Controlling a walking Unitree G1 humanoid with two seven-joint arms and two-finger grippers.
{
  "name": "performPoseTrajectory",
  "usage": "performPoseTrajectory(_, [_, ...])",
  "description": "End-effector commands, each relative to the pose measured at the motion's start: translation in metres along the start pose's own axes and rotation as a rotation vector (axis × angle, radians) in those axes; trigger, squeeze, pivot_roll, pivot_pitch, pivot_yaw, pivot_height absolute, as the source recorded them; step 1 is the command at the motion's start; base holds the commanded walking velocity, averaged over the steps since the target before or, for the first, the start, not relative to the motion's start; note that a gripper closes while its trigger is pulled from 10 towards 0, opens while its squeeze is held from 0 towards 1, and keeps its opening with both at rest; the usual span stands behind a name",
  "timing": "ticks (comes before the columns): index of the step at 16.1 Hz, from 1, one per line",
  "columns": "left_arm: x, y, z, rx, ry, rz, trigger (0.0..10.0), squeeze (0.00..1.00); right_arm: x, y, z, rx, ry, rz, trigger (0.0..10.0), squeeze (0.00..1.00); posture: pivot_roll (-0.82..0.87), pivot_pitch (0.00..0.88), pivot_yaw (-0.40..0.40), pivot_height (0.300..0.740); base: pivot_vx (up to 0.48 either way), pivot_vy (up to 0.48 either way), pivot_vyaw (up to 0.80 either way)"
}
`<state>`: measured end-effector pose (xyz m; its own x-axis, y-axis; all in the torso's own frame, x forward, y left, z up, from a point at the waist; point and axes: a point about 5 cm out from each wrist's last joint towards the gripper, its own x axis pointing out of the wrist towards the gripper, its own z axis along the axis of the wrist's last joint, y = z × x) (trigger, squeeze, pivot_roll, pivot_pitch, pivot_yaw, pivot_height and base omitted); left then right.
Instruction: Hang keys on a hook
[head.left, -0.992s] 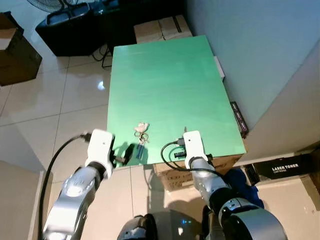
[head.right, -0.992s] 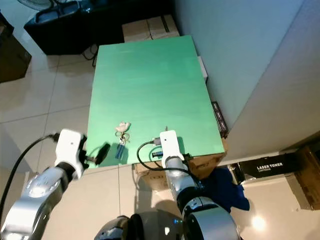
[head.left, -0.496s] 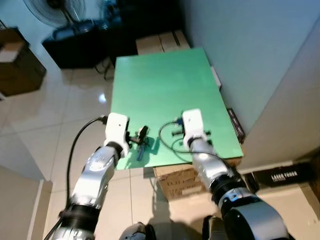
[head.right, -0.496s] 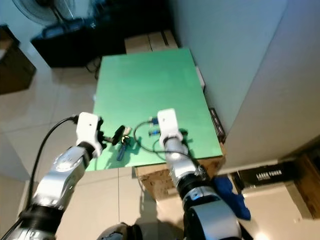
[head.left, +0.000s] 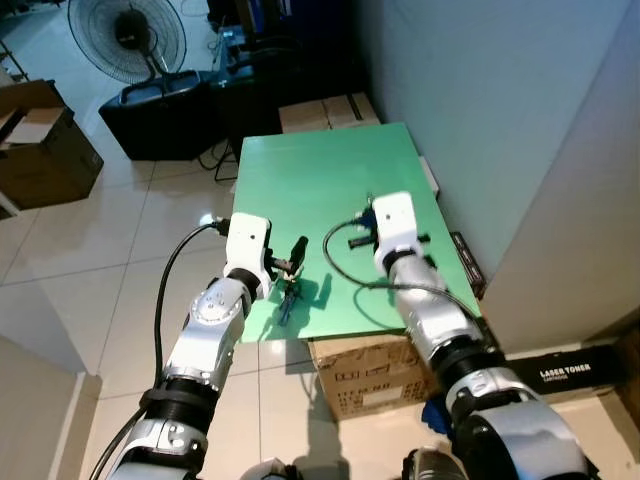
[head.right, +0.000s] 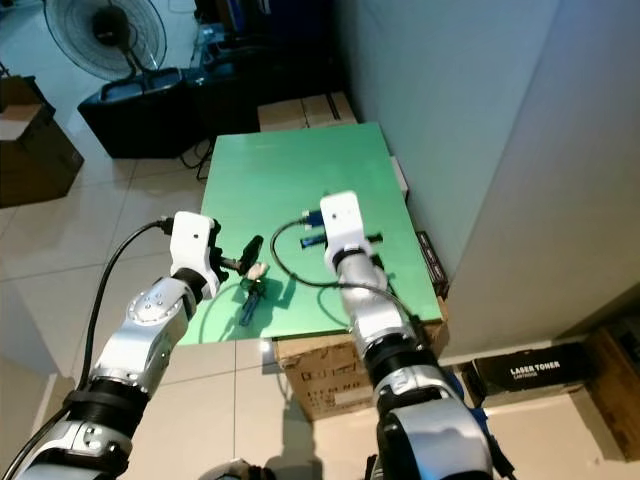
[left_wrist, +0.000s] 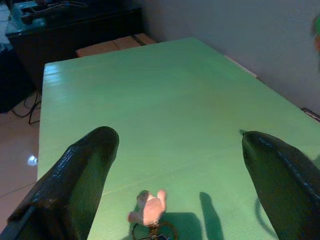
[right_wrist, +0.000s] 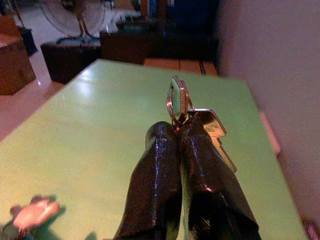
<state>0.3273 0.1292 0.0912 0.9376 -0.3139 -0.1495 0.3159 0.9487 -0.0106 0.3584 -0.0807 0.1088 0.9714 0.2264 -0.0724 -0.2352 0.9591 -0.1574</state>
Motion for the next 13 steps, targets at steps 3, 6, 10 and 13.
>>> performPoseTrajectory(3, [0.0, 0.015, -0.007, -0.009, 0.011, 0.103, 10.0, 0.0, -0.001, -0.015, 0.01, 0.054, -0.017, -0.033, 0.0, 0.0, -0.09, 0.0, 0.095, 0.74, 0.0, 0.0, 0.0])
performPoseTrajectory(6, [-0.004, 0.03, -0.014, -0.167, -0.01, 0.257, 10.0, 0.0, -0.005, -0.05, 0.03, 0.135, -0.154, -0.146, 0.0, 0.0, -0.07, 0.0, 0.026, 0.74, 0.0, 0.0, 0.0])
performPoseTrajectory(10, [-0.015, 0.042, -0.001, -0.207, -0.122, 0.319, 10.0, 0.0, -0.027, -0.077, 0.029, 0.106, -0.237, -0.187, 0.0, 0.0, -0.05, 0.0, -0.004, 0.74, 0.0, 0.0, 0.0])
performPoseTrajectory(13, [-0.038, 0.065, 0.005, -0.185, -0.177, 0.375, 10.0, 0.0, -0.056, -0.084, 0.006, 0.099, -0.265, -0.212, 0.0, 0.0, -0.04, 0.0, -0.004, 0.74, 0.0, 0.0, 0.0])
